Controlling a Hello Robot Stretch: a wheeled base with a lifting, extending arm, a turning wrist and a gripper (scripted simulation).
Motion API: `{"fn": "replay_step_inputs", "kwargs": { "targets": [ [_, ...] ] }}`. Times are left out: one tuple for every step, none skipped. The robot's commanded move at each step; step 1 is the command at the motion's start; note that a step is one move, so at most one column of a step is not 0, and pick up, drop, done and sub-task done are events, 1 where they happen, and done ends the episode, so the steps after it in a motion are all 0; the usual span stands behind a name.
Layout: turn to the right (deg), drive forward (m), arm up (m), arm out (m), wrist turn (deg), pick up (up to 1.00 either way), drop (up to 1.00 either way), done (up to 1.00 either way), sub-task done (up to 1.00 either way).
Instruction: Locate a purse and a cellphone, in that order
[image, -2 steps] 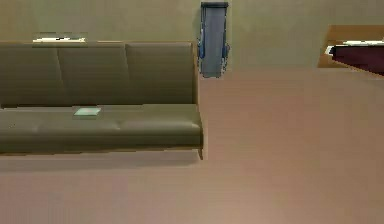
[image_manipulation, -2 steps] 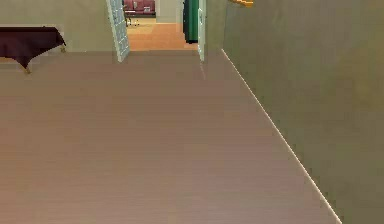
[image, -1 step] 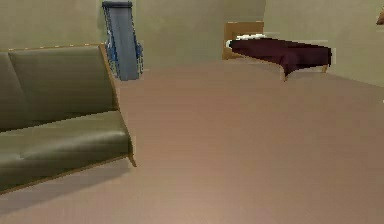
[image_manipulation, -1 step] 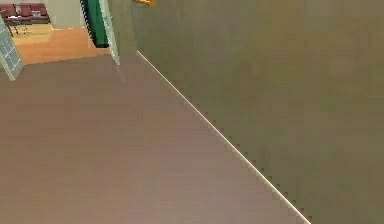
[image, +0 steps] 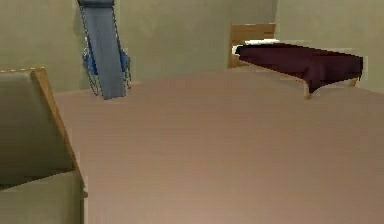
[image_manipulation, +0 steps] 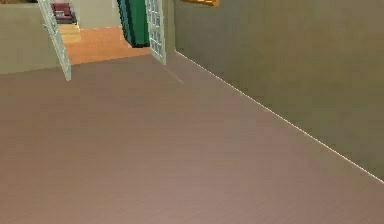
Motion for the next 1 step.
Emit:
{"fn": "replay_step_inputs", "kwargs": {
  "targets": [
    [3.0, 0.00, 0.00, 0.00, 0.0, 0.00, 0.00, 0.00, 0.00]
  ]
}}
